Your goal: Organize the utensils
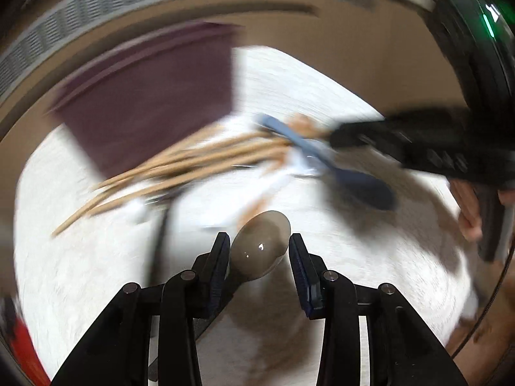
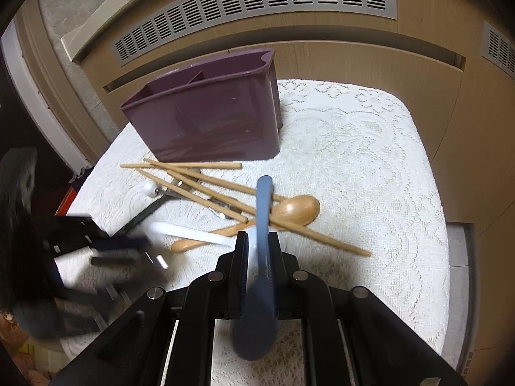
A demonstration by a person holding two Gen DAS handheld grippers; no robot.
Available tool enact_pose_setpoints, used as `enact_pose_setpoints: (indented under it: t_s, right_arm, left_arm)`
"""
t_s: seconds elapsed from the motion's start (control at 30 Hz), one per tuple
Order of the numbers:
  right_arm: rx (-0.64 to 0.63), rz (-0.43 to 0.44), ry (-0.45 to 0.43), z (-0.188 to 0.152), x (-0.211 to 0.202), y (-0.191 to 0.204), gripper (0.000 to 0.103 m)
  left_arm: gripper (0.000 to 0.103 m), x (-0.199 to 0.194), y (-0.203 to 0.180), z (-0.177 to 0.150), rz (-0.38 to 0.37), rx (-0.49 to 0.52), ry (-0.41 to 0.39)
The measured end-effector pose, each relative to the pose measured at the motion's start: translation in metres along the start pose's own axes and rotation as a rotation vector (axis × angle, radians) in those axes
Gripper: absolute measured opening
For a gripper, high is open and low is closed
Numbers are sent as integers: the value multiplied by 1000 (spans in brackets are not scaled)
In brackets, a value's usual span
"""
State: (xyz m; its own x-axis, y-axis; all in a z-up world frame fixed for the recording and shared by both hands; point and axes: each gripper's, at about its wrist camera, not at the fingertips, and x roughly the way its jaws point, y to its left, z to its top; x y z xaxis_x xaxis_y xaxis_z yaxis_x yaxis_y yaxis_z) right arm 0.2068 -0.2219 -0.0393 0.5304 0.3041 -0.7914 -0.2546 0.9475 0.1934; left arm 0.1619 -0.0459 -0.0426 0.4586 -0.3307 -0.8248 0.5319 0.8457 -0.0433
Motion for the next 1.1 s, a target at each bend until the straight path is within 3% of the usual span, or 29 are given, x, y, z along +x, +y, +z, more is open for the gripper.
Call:
enact_pose_setpoints:
  t_s: [0.13, 0.3, 0.47, 0.5, 0.57, 0.6, 0.73, 0.87, 1.1]
  right_arm:
    - [-11, -36, 33, -3, 9, 2, 15]
    - [-17, -46, 32, 7, 22, 11, 21]
    - [-101, -170, 68, 15, 46, 29, 25]
    - [-107, -183, 76, 15, 49, 30, 24]
    - [-92, -169, 66, 14, 48, 29, 10]
    - [-86, -163, 67, 13, 46, 28, 10]
    - [-60, -108, 6, 9, 20, 29, 10]
    - [-61, -67, -89, 5, -22, 35, 10]
    - [-68, -39, -230, 11, -77, 48, 10]
  left_arm:
    - [39, -12, 27, -14, 64, -127, -45]
    - [39, -19, 40, -24, 23, -223, -62]
    - [39, -19, 53, -28, 20, -261, -70]
    - [39, -20, 53, -29, 25, -262, -73]
    - [39, -21, 54, -31, 37, -264, -81]
    - [39, -22, 53, -31, 45, -264, -86]
    - [39, -34, 52, -35, 51, -280, -119]
    - [39, -52, 49, -36, 8, -322, -167]
    - [33, -100, 33, -17, -21, -314, -292]
